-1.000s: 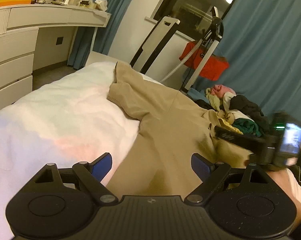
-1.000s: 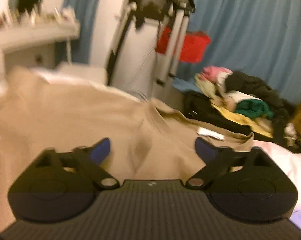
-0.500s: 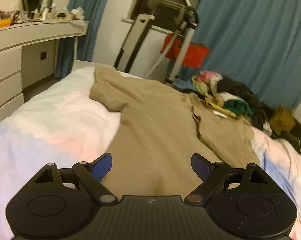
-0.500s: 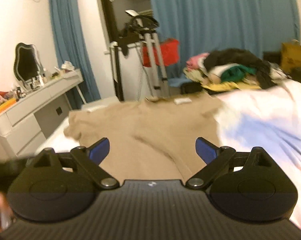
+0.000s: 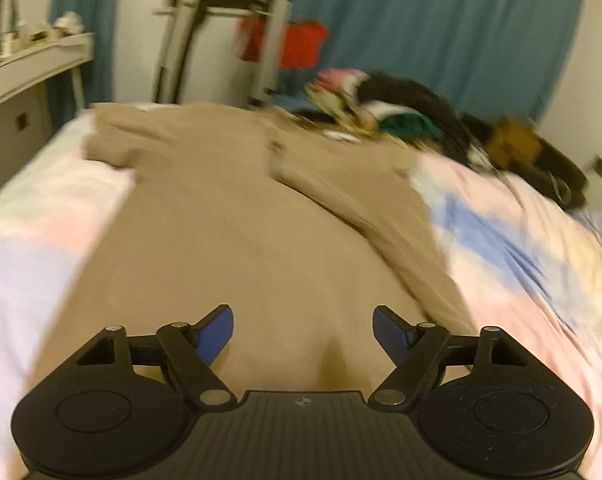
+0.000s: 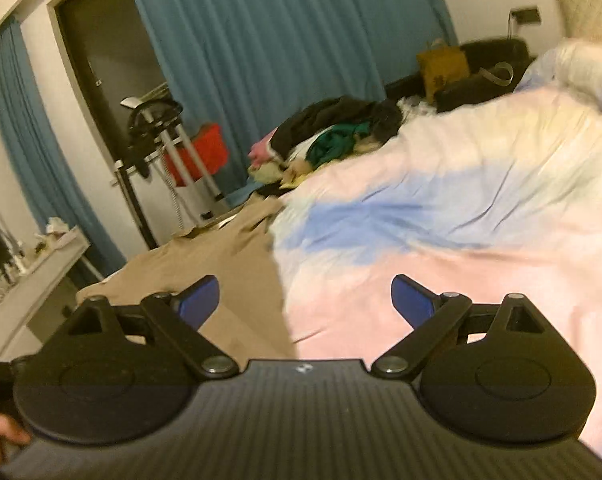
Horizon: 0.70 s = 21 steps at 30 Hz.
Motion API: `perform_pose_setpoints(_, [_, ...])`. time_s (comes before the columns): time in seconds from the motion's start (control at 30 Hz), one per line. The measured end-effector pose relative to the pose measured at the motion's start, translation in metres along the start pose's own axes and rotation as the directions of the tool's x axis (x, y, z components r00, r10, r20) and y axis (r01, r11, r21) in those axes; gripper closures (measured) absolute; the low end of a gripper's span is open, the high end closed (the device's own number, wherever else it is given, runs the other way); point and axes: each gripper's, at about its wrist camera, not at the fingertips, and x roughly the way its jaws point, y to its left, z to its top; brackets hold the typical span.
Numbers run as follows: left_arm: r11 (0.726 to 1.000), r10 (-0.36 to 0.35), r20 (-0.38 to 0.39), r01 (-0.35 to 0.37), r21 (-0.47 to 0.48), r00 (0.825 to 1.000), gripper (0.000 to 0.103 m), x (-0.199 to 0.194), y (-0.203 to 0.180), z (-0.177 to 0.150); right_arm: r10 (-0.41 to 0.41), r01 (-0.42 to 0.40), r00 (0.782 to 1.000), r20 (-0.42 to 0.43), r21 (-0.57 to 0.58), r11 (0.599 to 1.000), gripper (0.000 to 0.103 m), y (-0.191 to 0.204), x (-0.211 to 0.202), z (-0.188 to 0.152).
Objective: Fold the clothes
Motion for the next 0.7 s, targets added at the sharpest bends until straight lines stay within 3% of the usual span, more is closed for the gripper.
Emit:
perform_pose_setpoints(0.1, [0.995, -0.087, -0.075, 0.09, 0.033, 0.993, 0.04, 0.005, -0.049, -0.018, -0.023, 0.023, 0.999, 0.038, 0.005, 1.0, 0.009, -0.011, -0.004, 0.003])
perform_pose_setpoints(0.17, [0.984, -0.168, -0.133, 0.175, 0.037, 0.977, 0.049, 0.009, -0.082, -0.032, -0.033, 0.03, 0.997, 0.068, 0.037, 0.999, 0.009, -0.023, -0.008, 0.006])
perform_pose_setpoints(0.23, [0.965, -0.249, -0.192, 0.259, 0.03, 0.949, 0.06, 0.013, -0.112, -0.046, -0.061, 0.054, 0.993, 0.104, 0.068, 0.996, 0.009, -0.035, -0.014, 0.008])
perform_pose_setpoints(0.3, [0.939, -0.328, -0.254, 0.344, 0.019, 0.91, 0.067, 0.017, -0.142, -0.06, -0.09, 0.074, 0.987, 0.137, 0.113, 0.991, 0.009, -0.047, -0.019, 0.01])
perform_pose_setpoints(0.37, [0.918, -0.37, -0.301, 0.395, 0.025, 0.879, 0.078, 0.02, -0.166, -0.073, -0.116, 0.088, 0.979, 0.167, 0.167, 0.982, 0.009, -0.06, -0.025, 0.01])
perform_pose_setpoints(0.5, [0.915, -0.313, -0.366, 0.381, 0.13, 0.877, 0.075, 0.033, -0.199, -0.09, -0.145, 0.093, 0.967, 0.209, 0.24, 0.966, 0.009, -0.076, -0.035, 0.009])
perform_pose_setpoints(0.57, [0.911, -0.253, -0.41, 0.358, 0.205, 0.877, 0.066, 0.045, -0.213, -0.097, -0.136, 0.085, 0.969, 0.208, 0.236, 0.968, 0.009, -0.076, -0.031, 0.008])
perform_pose_setpoints(0.67, [0.905, -0.19, -0.437, 0.33, 0.268, 0.879, 0.071, 0.062, -0.219, -0.104, -0.177, 0.136, 0.965, 0.196, 0.204, 0.969, 0.009, -0.071, -0.026, 0.006])
perform_pose_setpoints(0.7, [0.903, -0.171, -0.444, 0.321, 0.287, 0.88, 0.08, 0.068, -0.221, -0.106, -0.187, 0.149, 0.962, 0.198, 0.192, 0.97, 0.009, -0.069, -0.024, 0.006])
